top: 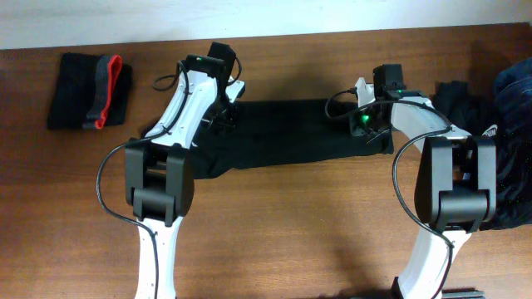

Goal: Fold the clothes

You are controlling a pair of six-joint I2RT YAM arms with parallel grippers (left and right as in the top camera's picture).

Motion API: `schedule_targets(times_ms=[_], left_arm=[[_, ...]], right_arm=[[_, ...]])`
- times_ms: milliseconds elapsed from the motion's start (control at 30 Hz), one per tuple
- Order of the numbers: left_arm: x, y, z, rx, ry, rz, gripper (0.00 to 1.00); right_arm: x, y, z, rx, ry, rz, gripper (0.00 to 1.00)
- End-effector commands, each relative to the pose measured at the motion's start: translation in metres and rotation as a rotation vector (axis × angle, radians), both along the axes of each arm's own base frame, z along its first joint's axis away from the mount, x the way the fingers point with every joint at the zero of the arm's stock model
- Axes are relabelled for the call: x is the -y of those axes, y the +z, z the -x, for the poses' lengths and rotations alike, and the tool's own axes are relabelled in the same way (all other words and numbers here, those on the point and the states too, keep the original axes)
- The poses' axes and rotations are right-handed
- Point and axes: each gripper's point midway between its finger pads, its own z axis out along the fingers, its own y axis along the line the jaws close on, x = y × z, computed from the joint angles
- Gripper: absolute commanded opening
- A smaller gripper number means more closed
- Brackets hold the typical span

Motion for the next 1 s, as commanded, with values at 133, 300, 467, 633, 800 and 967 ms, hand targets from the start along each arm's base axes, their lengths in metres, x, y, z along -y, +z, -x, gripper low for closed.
schedule_targets(times_ms=[133,300,467,633,800,967], left_arm=[[0.001,0.044,0.002,-0.006,0.02,0.024,0.0],[0.007,0.04,0.025,-0.114,0.058,0.07,0.01],[-0.001,0.034,0.052,-0.229,0.066,0.032,0.01],[-0.005,0.031,0.067,-0.294,0.069,0.01,0.01],[-0.007,0.019,0.078,-0.341,0.07,-0.005,0.01],[-0.003,0.0,0.089,-0.383,0.065,0.002,0.55]], right_arm=[[0.002,-0.041,0.025,-0.112,-0.002,0.028,0.04],[0.002,-0.041,0.025,-0.112,-0.002,0.028,0.04],[0.002,-0.041,0.025,-0.112,-0.002,0.028,0.04],[0.002,-0.041,0.025,-0.111,-0.002,0.028,0.04],[0.002,-0.041,0.025,-0.112,-0.002,0.028,0.04],[0.002,-0.041,0.025,-0.112,-0.002,0.027,0.04]])
